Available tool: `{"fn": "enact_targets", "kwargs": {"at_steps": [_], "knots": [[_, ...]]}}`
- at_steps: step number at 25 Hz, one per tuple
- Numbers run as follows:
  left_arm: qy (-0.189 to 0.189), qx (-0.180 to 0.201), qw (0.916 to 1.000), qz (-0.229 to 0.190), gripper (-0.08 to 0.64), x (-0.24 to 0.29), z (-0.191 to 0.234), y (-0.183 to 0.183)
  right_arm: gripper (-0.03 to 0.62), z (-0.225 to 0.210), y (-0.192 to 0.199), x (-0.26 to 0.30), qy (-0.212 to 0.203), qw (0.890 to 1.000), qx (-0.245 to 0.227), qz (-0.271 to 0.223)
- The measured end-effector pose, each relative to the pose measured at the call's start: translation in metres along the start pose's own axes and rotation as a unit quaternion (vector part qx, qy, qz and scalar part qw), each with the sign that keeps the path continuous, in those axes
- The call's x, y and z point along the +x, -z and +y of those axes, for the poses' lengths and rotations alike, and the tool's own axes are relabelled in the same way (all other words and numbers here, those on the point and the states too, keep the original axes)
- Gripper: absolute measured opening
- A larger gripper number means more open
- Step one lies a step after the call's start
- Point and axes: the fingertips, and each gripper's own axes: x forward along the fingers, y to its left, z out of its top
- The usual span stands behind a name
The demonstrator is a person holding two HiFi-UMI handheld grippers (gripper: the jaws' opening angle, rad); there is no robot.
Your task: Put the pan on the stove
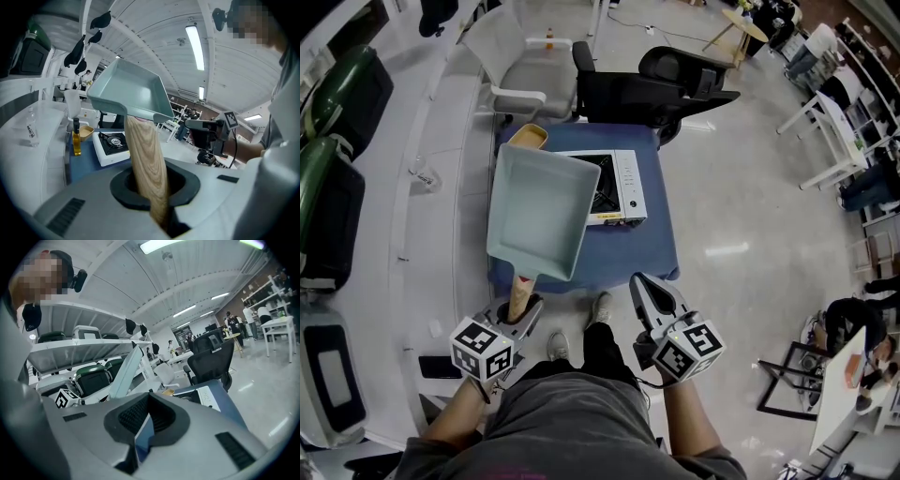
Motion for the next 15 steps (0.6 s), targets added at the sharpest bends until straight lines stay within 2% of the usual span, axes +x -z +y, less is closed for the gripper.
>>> {"fn": "enact_targets", "kwargs": {"at_steps": [8,15], "knots": [[-0.024,-0.015,0.9996,0.001,0.032,0.045,0.019,-0.026,0.003,-0.046,-0.021,0.043,-0.029,0.999,0.001,0.016],[-0.047,-0.046,0.9978,0.002,0.032,0.097,0.036,-0.048,0.003,-0.099,-0.043,0.082,-0.055,0.998,0.007,0.035]]}}
